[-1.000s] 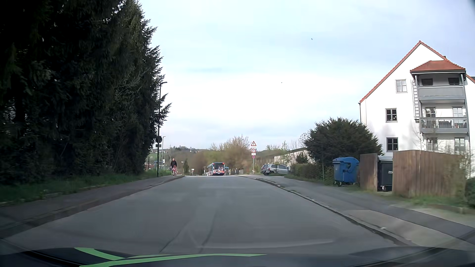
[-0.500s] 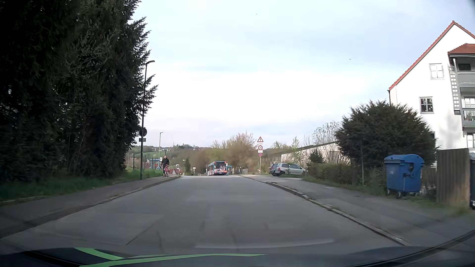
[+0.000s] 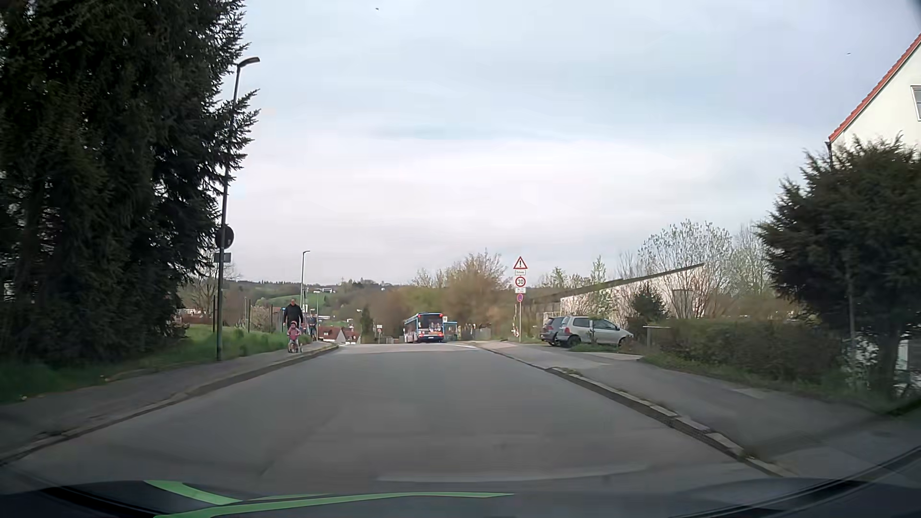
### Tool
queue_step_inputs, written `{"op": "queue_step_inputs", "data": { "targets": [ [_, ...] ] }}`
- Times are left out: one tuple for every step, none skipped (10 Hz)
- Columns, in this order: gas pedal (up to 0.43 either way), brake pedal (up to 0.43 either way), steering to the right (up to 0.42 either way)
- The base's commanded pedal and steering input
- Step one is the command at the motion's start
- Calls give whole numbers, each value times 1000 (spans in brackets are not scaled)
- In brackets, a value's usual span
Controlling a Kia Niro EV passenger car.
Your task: Follow the waypoints while adhering to traffic rules and regulations
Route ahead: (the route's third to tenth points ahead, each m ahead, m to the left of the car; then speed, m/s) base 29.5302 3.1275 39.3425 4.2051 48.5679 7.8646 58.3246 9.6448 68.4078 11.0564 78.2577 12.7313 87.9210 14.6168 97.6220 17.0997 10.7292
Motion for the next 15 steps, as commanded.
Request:
{"op": "queue_step_inputs", "data": {
  "targets": [
    [0,0,-12],
    [0,0,-13],
    [0,0,-14],
    [0,0,-15],
    [0,0,-16],
    [0,0,-17],
    [0,0,-17],
    [0,0,-18],
    [0,0,-18],
    [0,0,-17],
    [0,0,-18],
    [0,0,-18],
    [0,0,-20],
    [0,0,-20],
    [0,0,-21]
  ]
}}
